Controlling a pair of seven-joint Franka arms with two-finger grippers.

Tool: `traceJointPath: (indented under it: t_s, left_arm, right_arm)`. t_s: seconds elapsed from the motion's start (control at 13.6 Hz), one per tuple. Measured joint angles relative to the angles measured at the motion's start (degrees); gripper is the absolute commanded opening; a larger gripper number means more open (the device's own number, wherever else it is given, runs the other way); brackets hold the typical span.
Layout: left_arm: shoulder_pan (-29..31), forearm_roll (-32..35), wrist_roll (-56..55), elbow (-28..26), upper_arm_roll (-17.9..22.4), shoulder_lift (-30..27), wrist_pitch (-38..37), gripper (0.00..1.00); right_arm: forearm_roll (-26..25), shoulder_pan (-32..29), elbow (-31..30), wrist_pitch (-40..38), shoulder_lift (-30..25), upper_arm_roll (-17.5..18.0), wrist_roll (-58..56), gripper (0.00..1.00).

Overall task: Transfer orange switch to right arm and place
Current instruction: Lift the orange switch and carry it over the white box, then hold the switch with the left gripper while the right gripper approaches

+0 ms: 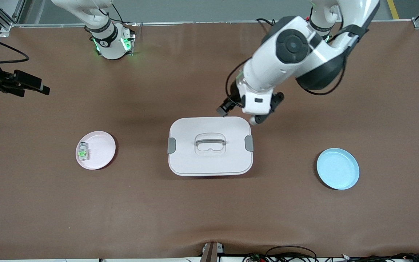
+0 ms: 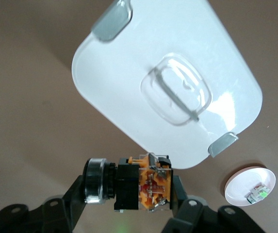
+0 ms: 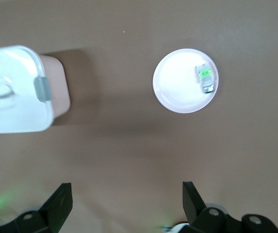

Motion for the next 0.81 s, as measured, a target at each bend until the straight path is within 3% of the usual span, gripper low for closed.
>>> traceJointPath:
  t_s: [0.29,0.52,0.81]
  left_arm:
    - [-3.9,-0.8,-9.7,2.5,0.0,0.0,0.0,0.00]
    - [-4.3,-5.4,-12.1,3.0,0.0,0.2,1.8,0.00]
    - [-4.5,-7.5,-15.1,3.6,0.0,1.1,5.4,0.00]
  right_arm:
    - [6.2,-0.3,-2.0,0.7,-1.7,-0.1,7.0,1.00]
    - [12.0,-0.3,-9.0,5.7,-5.0,-0.1,11.2,1.00]
    - [13.6,-1.6,-12.5,7.6,-6.4,-0.3,11.3,1.00]
